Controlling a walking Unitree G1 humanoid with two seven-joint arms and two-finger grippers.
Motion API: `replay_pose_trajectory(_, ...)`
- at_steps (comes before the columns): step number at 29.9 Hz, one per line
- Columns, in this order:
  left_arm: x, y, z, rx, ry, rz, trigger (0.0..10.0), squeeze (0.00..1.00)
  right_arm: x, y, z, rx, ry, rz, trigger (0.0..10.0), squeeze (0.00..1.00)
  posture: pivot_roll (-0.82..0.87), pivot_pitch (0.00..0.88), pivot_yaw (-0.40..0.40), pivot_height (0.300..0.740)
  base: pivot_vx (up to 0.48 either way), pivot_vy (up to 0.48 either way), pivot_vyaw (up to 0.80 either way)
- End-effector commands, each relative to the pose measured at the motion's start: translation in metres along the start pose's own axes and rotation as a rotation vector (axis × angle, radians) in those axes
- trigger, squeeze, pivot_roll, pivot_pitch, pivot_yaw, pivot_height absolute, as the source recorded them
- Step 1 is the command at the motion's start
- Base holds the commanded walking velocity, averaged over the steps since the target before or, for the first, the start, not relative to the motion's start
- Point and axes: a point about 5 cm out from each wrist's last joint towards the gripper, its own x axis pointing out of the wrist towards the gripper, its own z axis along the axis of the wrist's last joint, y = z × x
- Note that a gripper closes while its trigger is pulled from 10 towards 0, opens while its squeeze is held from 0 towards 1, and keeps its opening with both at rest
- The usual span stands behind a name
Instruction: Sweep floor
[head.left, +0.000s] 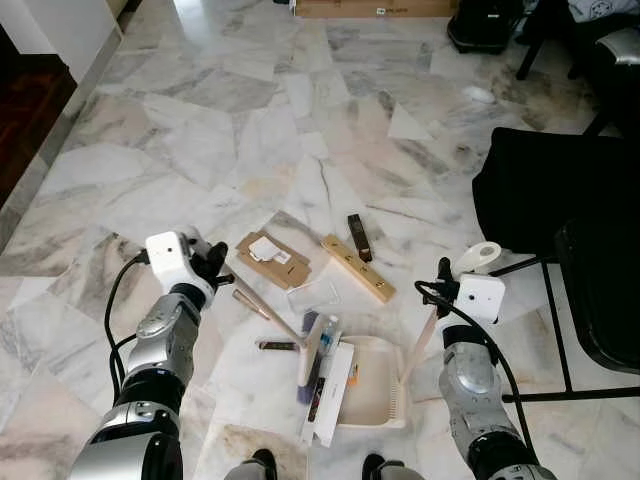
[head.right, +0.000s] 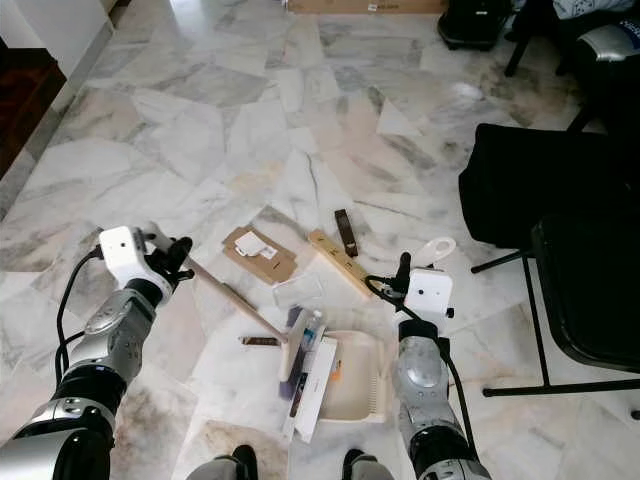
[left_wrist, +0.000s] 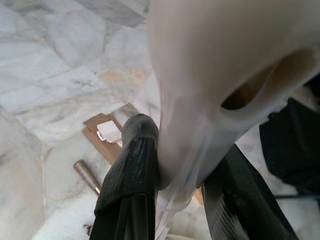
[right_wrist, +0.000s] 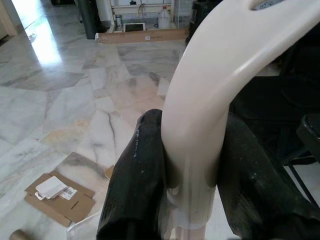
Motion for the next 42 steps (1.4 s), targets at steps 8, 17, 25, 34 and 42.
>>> replay_pose_trajectory(8, 0.001, -0.013, -0.007, 0.007, 0.017, -0.061, 10.0, 0.00, -0.013, 0.007, -0.022, 0.042, 0.117, 0.022, 10.0, 0.00, 0.03, 0.235, 0.049, 0.740, 0.000, 0.000, 0.00)
replay_pose_trajectory(17, -0.010, -0.010, -0.004, 0.200, -0.011, -0.114, 10.0, 0.00, -0.016, 0.001, -0.026, 0.027, 0.130, 0.018, 10.0, 0.00, 0.03, 0.220, 0.047, 0.740, 0.000, 0.000, 0.00)
replay_pose_trajectory(25, -0.021, -0.003, 0.021, 0.271, -0.128, -0.098, 10.0, 0.00, -0.016, -0.002, -0.026, 0.020, 0.134, 0.018, 10.0, 0.00, 0.04, 0.221, 0.040, 0.740, 0.000, 0.000, 0.00)
replay_pose_trajectory(34, -0.037, 0.001, 0.049, 0.505, -0.147, -0.165, 10.0, 0.00, -0.014, 0.000, -0.026, 0.023, 0.138, 0.029, 10.0, 0.00, 0.05, 0.229, 0.035, 0.740, 0.000, 0.000, 0.00)
replay_pose_trajectory(42, -0.052, 0.007, 0.049, 0.613, -0.043, -0.241, 10.0, 0.00, -0.014, 0.000, -0.026, 0.022, 0.138, 0.031, 10.0, 0.00, 0.05, 0.236, 0.034, 0.740, 0.000, 0.000, 0.00)
